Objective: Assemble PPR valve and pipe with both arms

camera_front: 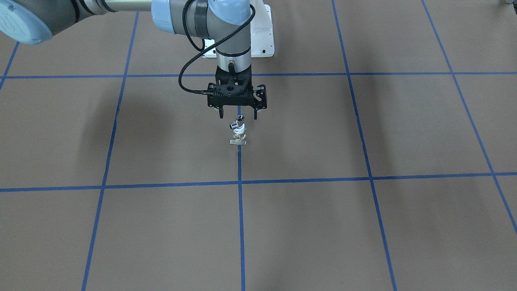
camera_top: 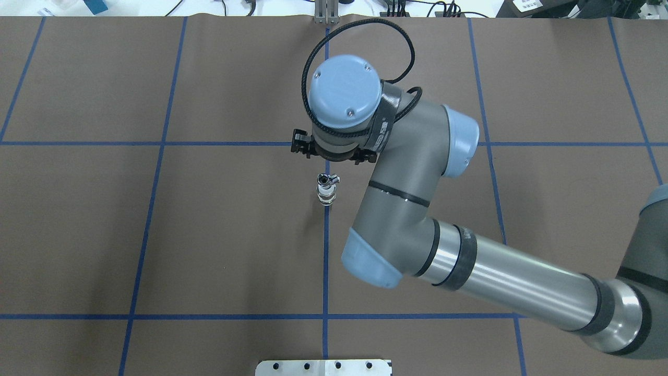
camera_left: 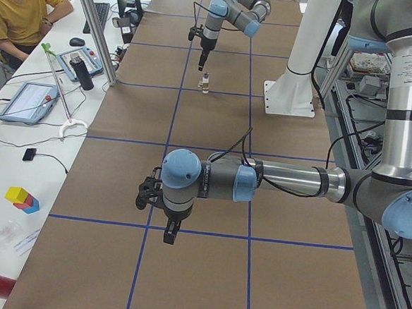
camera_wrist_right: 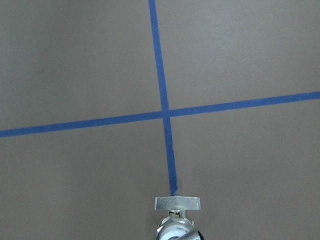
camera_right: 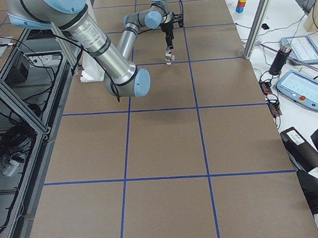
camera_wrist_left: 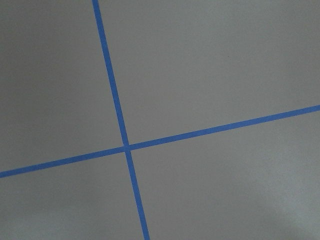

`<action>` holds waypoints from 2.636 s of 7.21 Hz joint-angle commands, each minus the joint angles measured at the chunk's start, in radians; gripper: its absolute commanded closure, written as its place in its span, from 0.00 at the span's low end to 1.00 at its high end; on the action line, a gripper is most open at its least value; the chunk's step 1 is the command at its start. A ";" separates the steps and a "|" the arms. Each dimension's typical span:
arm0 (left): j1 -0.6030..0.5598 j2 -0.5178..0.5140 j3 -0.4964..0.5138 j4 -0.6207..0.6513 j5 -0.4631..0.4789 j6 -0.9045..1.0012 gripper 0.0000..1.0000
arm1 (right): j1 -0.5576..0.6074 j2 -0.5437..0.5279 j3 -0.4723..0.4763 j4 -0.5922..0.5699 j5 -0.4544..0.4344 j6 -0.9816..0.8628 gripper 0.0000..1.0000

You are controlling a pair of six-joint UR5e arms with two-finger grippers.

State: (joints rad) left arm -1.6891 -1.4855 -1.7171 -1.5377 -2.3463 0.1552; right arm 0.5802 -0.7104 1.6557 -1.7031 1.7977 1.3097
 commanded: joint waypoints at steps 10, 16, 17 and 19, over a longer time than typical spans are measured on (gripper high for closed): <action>0.059 0.008 0.005 -0.108 0.078 -0.082 0.00 | 0.818 -0.627 -0.047 -0.003 0.420 -1.341 0.00; 0.060 0.014 0.033 -0.110 0.084 -0.077 0.00 | 1.102 -0.906 -0.044 0.148 0.480 -1.498 0.00; 0.060 0.016 0.033 -0.108 0.085 -0.077 0.00 | 1.116 -0.900 -0.039 0.143 0.518 -1.495 0.00; 0.060 0.043 0.031 -0.110 0.081 -0.077 0.00 | 1.116 -0.885 -0.028 0.074 0.510 -1.495 0.00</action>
State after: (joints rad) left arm -1.6292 -1.4607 -1.6846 -1.6464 -2.2616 0.0782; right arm 1.6927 -1.5984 1.6226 -1.5978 2.3067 -0.1857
